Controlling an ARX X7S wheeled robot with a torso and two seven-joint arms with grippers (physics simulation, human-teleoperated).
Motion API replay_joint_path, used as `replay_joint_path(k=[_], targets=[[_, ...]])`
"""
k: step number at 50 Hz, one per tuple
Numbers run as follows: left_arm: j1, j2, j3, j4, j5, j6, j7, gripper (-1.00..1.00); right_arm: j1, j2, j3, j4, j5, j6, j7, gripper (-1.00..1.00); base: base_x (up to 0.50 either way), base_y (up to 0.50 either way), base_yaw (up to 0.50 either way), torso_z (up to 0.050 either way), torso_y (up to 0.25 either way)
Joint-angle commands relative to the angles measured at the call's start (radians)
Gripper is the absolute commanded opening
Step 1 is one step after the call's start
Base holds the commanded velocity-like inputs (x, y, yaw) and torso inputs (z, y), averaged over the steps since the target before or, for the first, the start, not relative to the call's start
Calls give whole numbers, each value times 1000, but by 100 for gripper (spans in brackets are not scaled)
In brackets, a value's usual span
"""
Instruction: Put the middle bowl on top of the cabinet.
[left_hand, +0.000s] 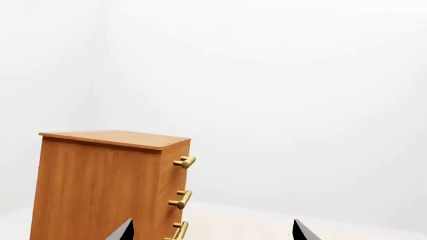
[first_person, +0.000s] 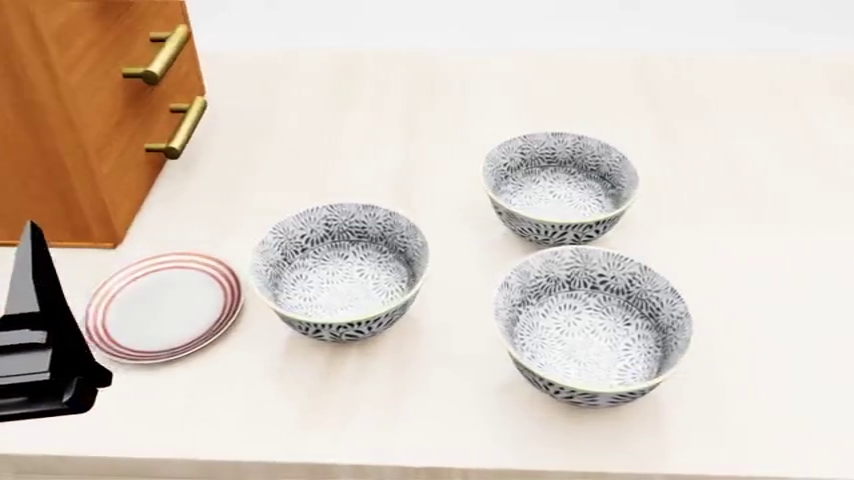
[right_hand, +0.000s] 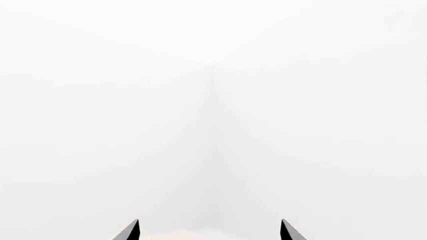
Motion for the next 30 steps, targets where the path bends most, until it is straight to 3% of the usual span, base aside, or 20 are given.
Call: replay_joint_path(k=[1,18,30], targets=[[-26,-4,-25,44,-46,-62,-26,100,-30,7,17,-44,-14,2,17,100,0,500,0,0,0],[-24,-27,-14,37,-76,-55,-53,100,-41,15,8,-45,-12,-13,25,100,0,500,0,0,0],[-33,-35,-24,42,-106,-63,-72,100,-53,14,37,-44,48,-21,48,100,83,1,0,0,0]])
